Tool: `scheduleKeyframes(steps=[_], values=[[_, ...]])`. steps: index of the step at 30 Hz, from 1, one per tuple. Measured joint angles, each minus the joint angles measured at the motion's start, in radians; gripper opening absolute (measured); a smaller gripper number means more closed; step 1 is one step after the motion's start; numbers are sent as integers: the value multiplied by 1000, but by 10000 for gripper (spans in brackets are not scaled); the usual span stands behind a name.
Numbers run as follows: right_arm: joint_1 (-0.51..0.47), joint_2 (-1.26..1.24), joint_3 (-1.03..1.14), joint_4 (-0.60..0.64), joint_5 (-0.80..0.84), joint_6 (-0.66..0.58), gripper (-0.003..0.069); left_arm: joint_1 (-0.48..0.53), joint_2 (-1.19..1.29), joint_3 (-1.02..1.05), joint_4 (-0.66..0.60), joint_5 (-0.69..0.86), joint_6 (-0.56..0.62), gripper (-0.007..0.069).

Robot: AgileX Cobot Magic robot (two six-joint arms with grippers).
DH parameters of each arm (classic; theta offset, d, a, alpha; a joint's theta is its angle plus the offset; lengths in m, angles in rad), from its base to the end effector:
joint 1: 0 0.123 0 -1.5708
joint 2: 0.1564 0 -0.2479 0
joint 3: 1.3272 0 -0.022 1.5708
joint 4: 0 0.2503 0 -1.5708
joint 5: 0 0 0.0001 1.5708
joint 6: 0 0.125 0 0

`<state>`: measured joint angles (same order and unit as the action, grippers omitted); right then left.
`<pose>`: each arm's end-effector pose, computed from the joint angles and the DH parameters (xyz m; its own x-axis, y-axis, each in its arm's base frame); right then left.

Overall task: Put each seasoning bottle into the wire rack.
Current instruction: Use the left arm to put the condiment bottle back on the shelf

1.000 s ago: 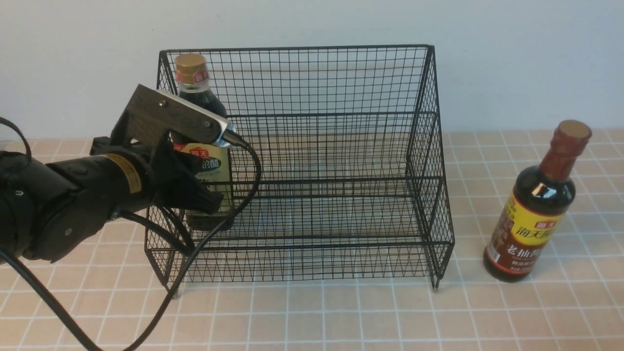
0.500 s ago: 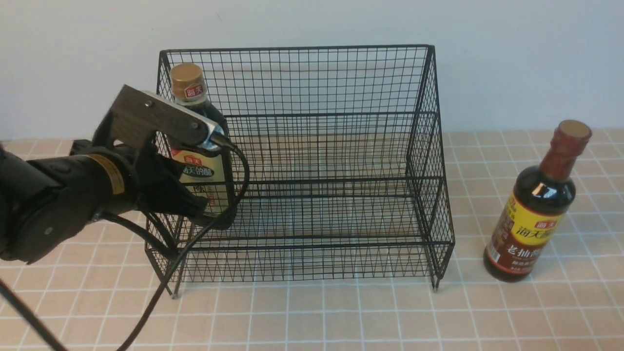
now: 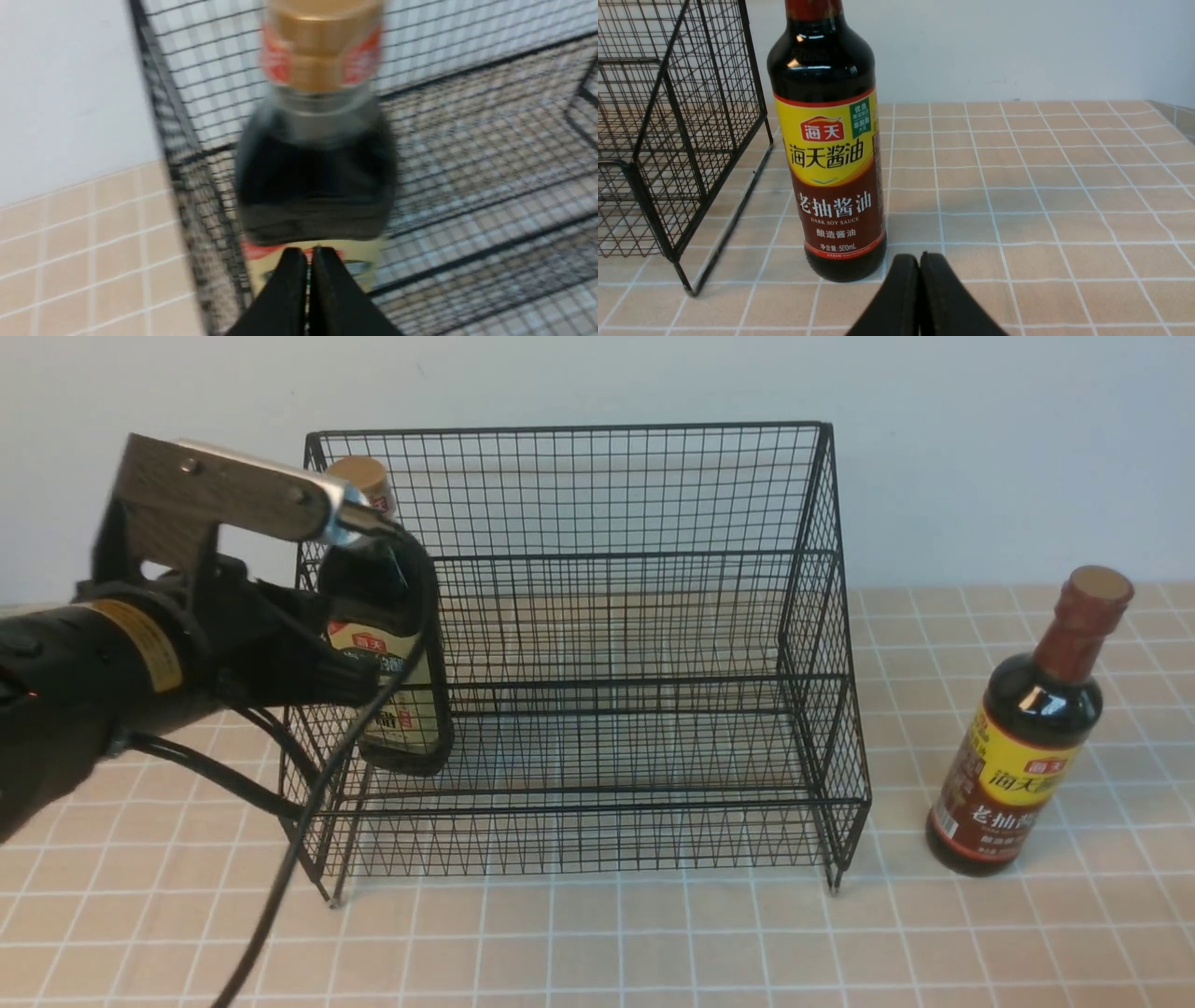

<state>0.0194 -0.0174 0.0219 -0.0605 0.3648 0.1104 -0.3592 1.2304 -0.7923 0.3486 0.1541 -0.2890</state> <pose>0.1222 -0.0003 0.1651 -0.2773 0.0485 -0.9596 0.0163 0.9988 0.0457 0.2897 -0.1018 0.2419 -0.4276 0.2200 -0.8768 0.3322 0.9403 0.0739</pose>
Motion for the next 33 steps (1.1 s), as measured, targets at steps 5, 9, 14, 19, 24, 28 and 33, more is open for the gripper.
scheduleKeyframes(steps=[5, 9, 14, 19, 24, 28, 33], values=[[0, 0, 0, 0, 0, 0, -15, -28, 79, 0, 0, -47, 0, -7], [0, 0, 0, 0, 0, 0, -15, -29, 143, 0, 0, -94, 2, -7], [0, 0, 0, 0, 0, 0, -15, -29, 198, 0, 3, -165, 12, -7], [0, 0, 0, 0, 0, 0, -15, -21, 216, 0, 4, -214, 70, -7], [0, 0, 0, 0, 0, 0, -15, 6, 221, 0, 4, -269, 102, -7], [0, 0, 0, 0, 0, 0, -15, 21, 231, 0, 4, -304, 113, -7], [0, 0, 0, 0, 0, 0, -15, 22, 236, 0, 5, -313, 105, -7]])
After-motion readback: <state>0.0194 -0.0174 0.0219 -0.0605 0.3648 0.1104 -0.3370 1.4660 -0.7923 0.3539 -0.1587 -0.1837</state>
